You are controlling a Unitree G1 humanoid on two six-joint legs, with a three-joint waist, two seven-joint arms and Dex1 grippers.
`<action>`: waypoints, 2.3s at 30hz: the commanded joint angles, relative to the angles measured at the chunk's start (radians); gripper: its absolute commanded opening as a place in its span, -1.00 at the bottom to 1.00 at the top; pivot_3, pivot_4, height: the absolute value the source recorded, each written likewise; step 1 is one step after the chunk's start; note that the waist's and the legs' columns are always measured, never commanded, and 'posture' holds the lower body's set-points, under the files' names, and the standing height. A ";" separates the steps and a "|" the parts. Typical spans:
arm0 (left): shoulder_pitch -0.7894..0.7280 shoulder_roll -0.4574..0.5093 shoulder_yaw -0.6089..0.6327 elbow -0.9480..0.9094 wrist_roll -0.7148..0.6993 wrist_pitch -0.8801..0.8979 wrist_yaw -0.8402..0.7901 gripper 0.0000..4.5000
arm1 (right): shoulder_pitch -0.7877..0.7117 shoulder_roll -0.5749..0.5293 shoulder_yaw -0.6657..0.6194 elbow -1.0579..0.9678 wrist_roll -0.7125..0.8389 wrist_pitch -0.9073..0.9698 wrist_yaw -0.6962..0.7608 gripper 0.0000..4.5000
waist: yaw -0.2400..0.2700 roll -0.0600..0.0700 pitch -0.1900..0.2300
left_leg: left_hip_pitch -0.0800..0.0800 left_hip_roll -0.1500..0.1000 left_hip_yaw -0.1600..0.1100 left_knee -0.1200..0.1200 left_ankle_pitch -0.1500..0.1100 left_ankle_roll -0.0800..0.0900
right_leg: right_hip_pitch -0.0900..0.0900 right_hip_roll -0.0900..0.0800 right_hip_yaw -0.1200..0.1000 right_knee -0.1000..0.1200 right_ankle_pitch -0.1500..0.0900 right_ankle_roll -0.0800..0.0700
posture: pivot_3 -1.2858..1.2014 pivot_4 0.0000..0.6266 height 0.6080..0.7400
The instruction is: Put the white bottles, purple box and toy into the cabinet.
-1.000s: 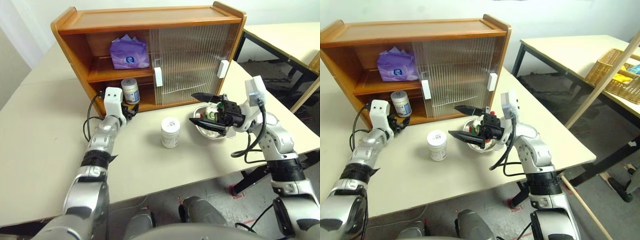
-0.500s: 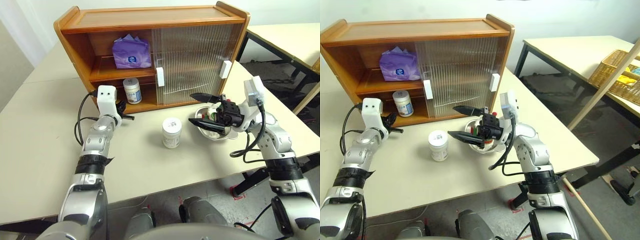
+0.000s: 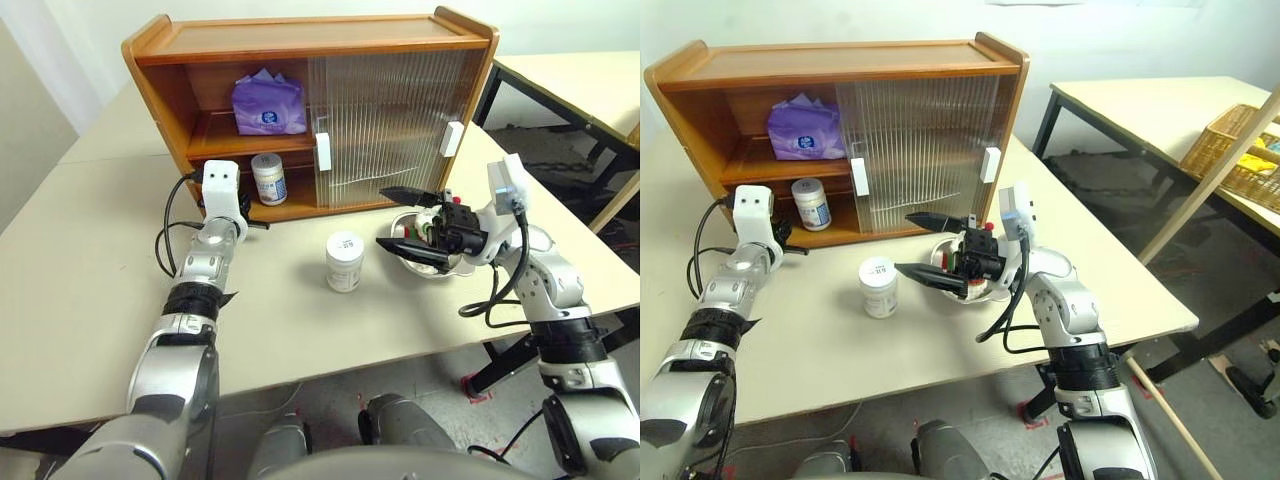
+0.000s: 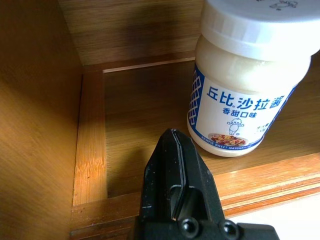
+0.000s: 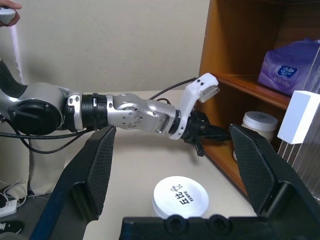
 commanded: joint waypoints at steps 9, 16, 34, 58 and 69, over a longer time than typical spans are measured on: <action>-0.084 -0.043 0.040 0.088 -0.059 -0.074 -0.049 -0.99 | 0.008 -0.001 0.005 -0.014 -0.003 0.001 -0.012 1.00 | -0.012 0.000 0.000 | -0.002 -0.005 -0.003 -0.002 0.000 -0.002 | -0.001 0.000 0.001 -0.001 -0.004 0.001 | -0.19 -1.00 1.00; -0.098 -0.054 0.020 0.118 -0.059 -0.089 -0.112 -0.99 | 0.002 0.001 0.008 -0.006 -0.005 -0.003 -0.008 1.00 | -0.006 0.000 0.000 | -0.004 -0.007 0.003 -0.004 -0.002 0.000 | -0.001 0.002 0.000 -0.001 -0.006 -0.003 | -0.19 -1.00 1.00; -0.175 -0.081 0.001 0.251 -0.035 -0.172 -0.161 -0.99 | 0.000 0.000 0.005 -0.005 -0.006 -0.004 -0.010 1.00 | -0.007 -0.001 0.000 | 0.005 -0.008 -0.005 -0.004 -0.002 0.002 | 0.008 -0.001 0.001 -0.002 -0.012 0.005 | -0.19 -1.00 1.00; -0.062 -0.074 0.010 0.106 -0.093 -0.205 -0.299 -0.99 | -0.013 -0.036 -0.014 0.020 -0.004 -0.006 0.007 1.00 | -0.013 -0.001 0.000 | 0.004 -0.015 -0.007 -0.004 -0.001 0.002 | 0.009 -0.002 0.001 -0.002 -0.013 0.007 | -0.18 -1.00 1.00; 0.320 0.043 0.010 -0.449 -0.244 0.024 -0.482 0.53 | -0.039 -0.052 -0.028 0.097 -0.016 -0.041 0.030 1.00 | -0.012 -0.001 0.000 | 0.003 -0.015 -0.002 -0.006 -0.004 0.000 | 0.007 0.000 0.000 -0.001 -0.017 0.005 | -0.17 -1.00 1.00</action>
